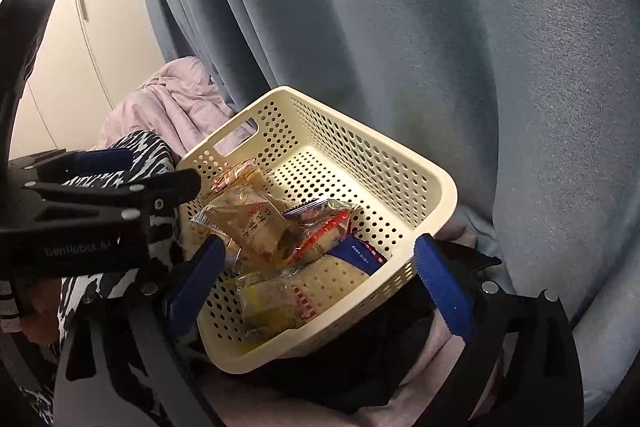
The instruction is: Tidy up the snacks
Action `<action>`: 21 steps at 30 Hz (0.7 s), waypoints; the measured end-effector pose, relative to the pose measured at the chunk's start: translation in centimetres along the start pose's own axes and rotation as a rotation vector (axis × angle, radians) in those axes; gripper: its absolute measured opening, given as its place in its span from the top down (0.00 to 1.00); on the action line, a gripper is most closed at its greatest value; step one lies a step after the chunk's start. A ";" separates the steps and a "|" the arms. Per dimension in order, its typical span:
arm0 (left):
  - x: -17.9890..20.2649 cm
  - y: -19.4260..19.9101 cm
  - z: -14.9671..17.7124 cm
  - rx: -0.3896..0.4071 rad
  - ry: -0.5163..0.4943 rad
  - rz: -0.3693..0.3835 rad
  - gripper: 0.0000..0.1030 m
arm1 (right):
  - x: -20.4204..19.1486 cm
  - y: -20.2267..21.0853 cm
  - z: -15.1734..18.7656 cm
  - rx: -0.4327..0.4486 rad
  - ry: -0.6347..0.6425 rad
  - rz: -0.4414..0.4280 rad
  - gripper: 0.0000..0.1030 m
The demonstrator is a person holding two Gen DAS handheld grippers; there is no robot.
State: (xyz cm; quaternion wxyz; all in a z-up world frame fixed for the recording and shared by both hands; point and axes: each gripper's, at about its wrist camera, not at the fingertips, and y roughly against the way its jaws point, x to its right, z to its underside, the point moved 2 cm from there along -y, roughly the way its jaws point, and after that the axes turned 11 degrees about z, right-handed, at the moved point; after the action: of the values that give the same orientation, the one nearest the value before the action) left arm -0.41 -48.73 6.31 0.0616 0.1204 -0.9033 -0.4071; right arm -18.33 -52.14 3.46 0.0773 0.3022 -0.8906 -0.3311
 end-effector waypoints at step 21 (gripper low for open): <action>-1.3 0.6 0.8 -0.010 0.008 -0.091 0.05 | -1.6 0.1 0.1 -0.021 0.072 0.029 0.03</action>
State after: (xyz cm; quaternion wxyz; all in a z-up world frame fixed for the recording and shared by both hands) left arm 0.55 -47.38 6.25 0.0472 0.1628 -0.8946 -0.4135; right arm -17.12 -51.12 3.54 0.1173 0.3002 -0.8880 -0.3281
